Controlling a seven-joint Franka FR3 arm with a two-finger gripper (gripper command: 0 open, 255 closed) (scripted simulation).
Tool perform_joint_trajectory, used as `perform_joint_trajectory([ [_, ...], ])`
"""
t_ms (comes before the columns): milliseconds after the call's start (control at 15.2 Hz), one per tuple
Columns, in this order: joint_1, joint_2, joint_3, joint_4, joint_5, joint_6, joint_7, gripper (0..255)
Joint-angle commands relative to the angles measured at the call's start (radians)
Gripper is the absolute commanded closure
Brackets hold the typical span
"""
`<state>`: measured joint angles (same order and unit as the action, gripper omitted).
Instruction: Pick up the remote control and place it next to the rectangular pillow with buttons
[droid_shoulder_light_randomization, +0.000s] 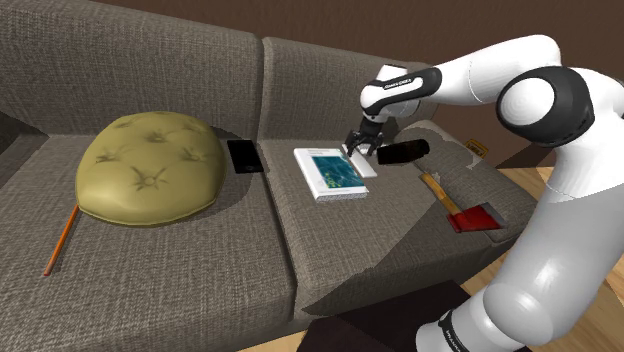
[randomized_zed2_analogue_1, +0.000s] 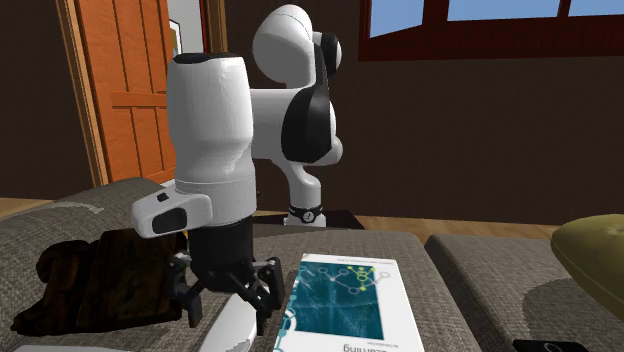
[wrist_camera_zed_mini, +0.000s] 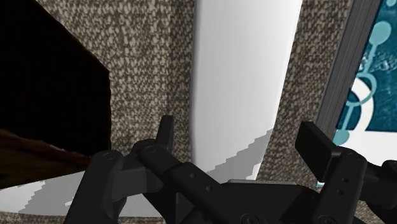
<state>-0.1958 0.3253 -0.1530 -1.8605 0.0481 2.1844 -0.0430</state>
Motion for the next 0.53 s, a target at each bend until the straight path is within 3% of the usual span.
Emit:
perform_joint_trajectory([
  [0, -0.001, 0.016, 0.001, -0.007, 0.003, 0.023, -0.002, 0],
  [462, -0.002, 0.027, 0.002, -0.013, 0.005, 0.041, -0.004, 0],
])
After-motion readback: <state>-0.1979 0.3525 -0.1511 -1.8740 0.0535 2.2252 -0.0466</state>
